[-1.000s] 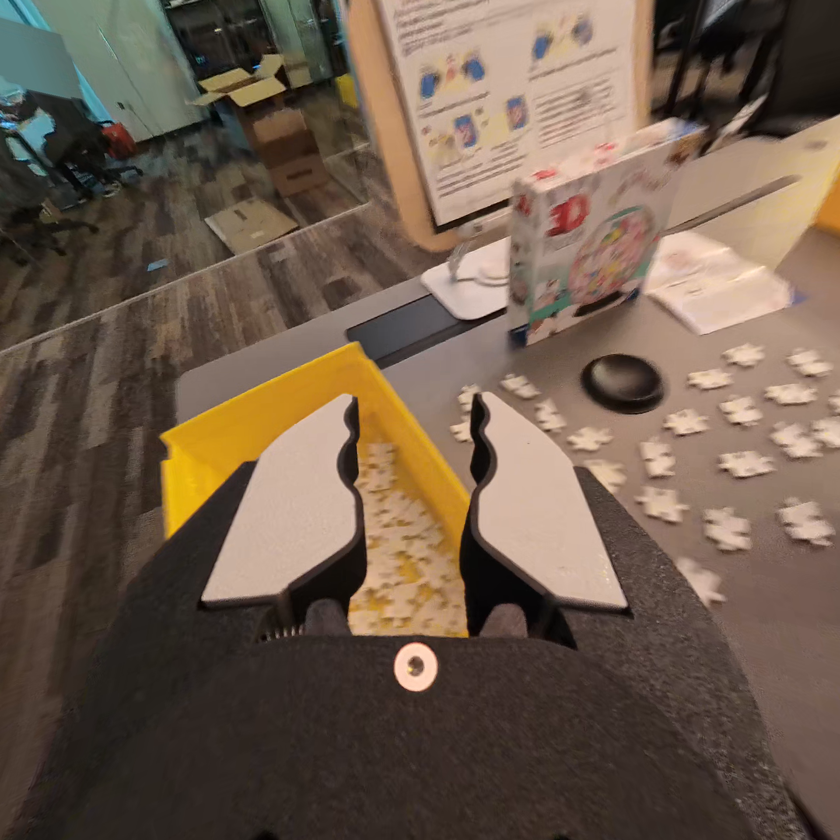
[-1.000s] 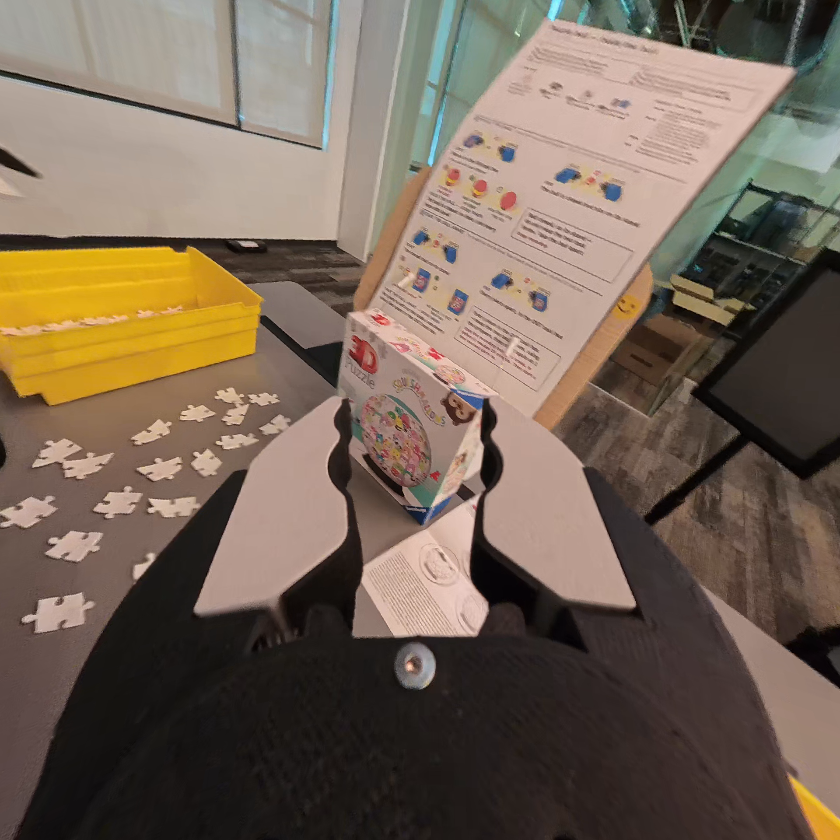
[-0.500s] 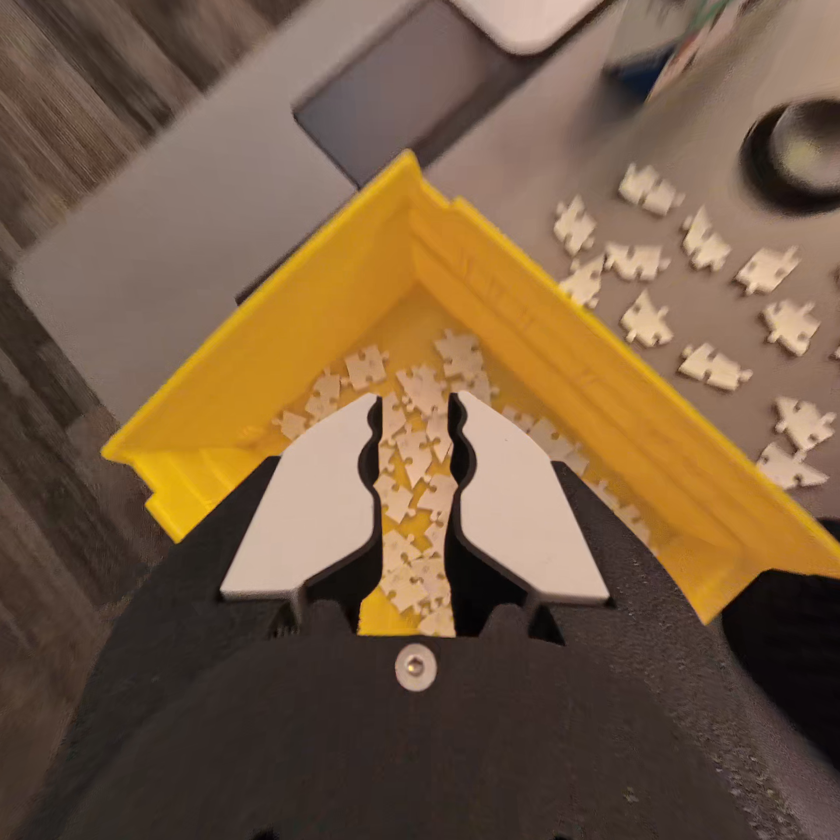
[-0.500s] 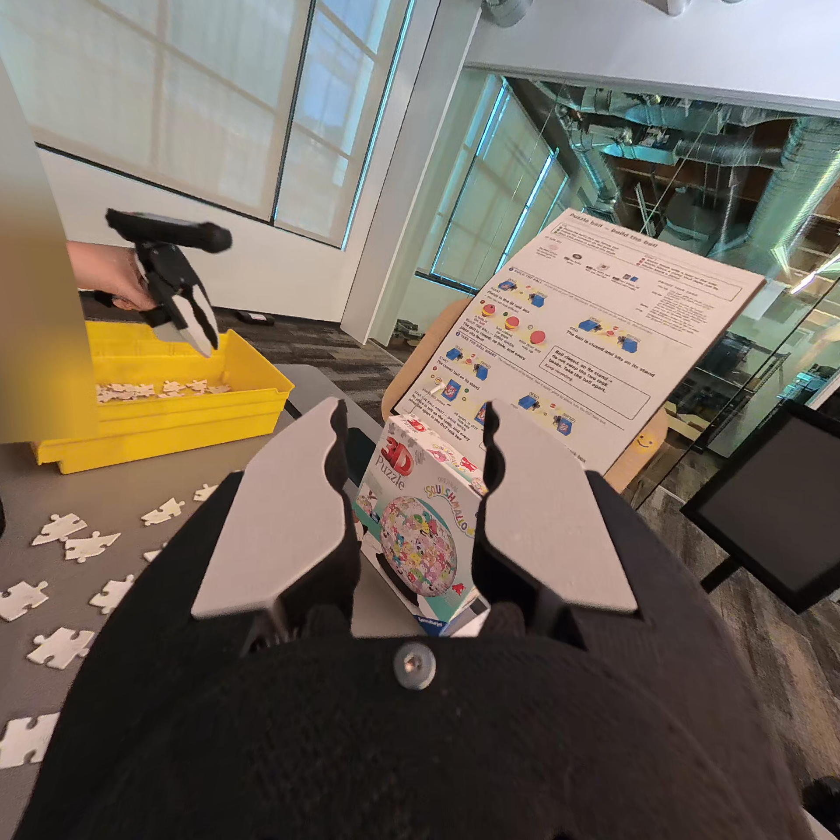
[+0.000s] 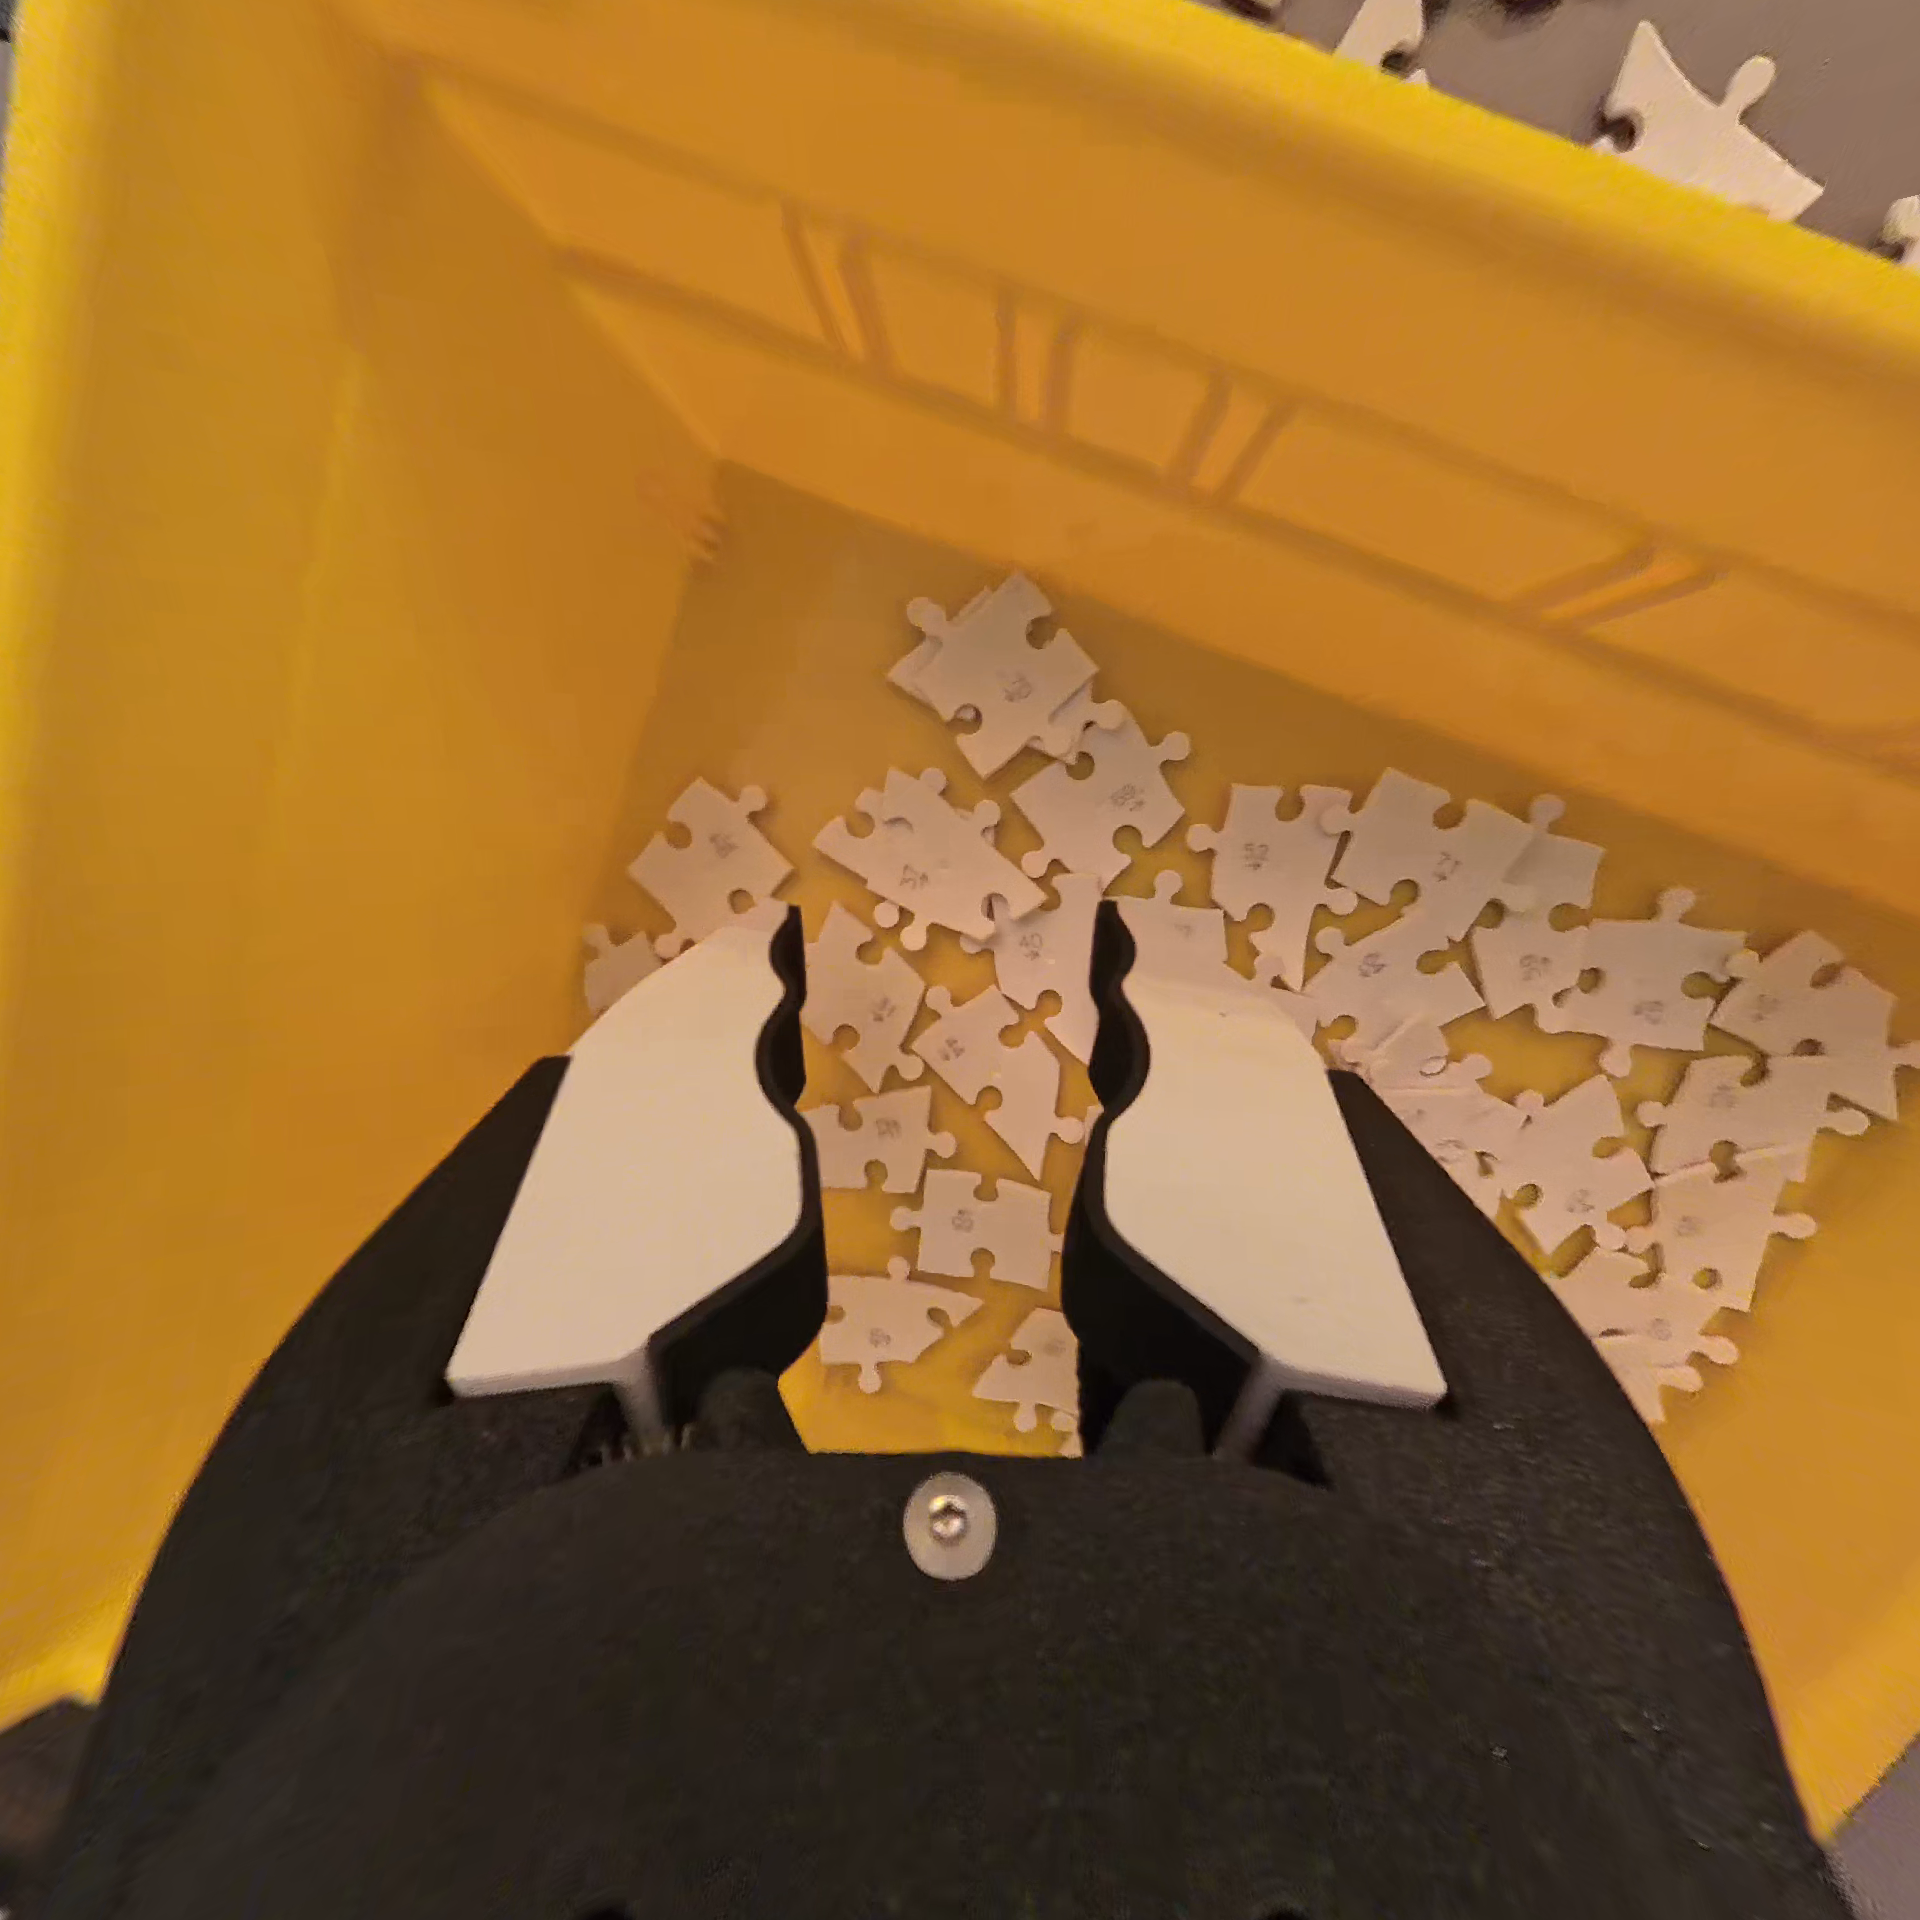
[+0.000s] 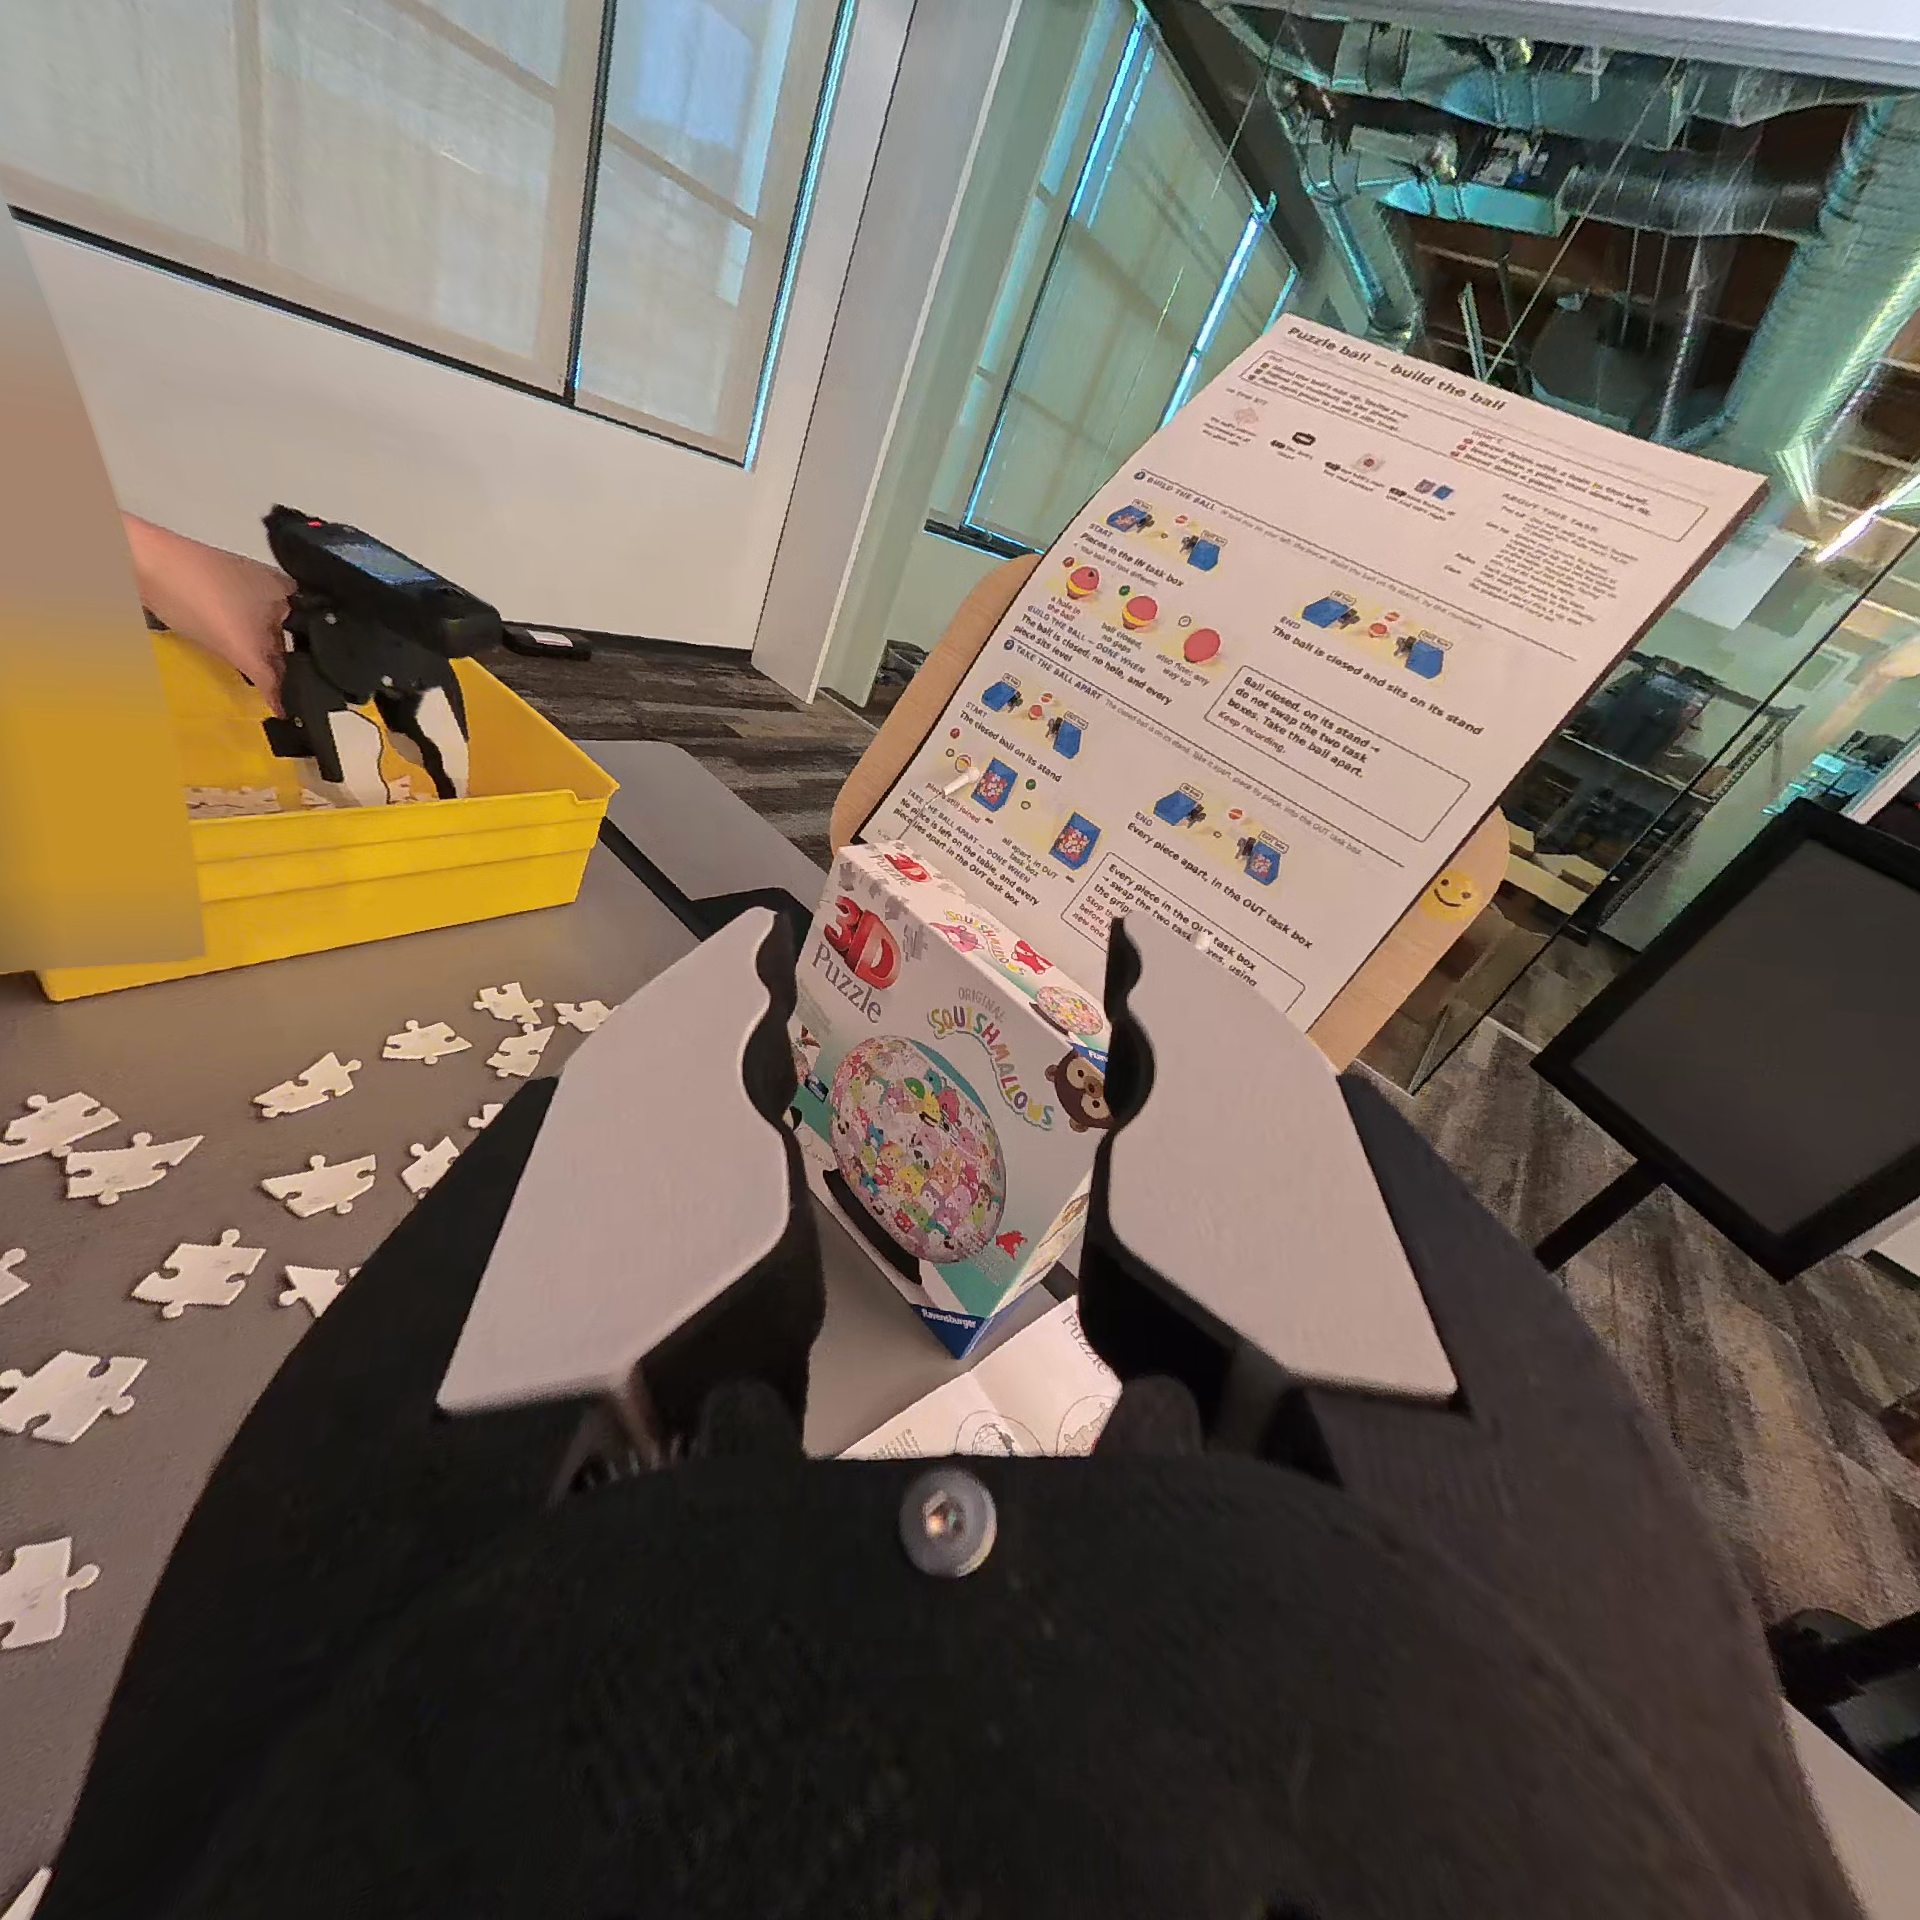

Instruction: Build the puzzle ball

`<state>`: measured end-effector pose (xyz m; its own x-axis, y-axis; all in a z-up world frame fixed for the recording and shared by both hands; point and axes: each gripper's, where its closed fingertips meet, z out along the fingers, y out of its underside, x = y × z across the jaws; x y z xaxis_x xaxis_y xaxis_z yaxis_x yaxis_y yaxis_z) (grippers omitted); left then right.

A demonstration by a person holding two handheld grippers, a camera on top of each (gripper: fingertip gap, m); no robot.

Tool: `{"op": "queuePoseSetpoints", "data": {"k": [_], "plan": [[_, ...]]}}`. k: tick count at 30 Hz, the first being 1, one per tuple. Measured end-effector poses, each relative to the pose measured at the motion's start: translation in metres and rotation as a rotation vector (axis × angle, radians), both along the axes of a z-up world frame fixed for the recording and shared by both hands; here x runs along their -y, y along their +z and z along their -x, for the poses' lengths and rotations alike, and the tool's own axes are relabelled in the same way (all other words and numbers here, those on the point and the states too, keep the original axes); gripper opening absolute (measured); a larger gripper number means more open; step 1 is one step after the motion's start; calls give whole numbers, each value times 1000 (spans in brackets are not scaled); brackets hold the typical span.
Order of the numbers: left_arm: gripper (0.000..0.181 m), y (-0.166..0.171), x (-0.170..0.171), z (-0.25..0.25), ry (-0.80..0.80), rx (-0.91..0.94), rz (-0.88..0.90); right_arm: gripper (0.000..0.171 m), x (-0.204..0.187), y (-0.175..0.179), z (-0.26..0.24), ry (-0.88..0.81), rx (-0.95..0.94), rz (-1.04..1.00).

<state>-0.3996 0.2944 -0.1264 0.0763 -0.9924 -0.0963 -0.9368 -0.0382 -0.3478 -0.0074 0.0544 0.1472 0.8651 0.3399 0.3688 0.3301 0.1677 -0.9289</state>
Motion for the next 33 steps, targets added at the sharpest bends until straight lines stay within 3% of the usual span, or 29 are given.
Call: {"op": "queuePoseSetpoints", "data": {"k": [16, 33], "plan": [[44, -20, 5, -7, -72, -48, 115, 57, -5, -10, 9, 27, 21, 46], [31, -23, -1, -8, -68, -59, 107, 55, -6, -21, 22, 67, 83, 90]]}}
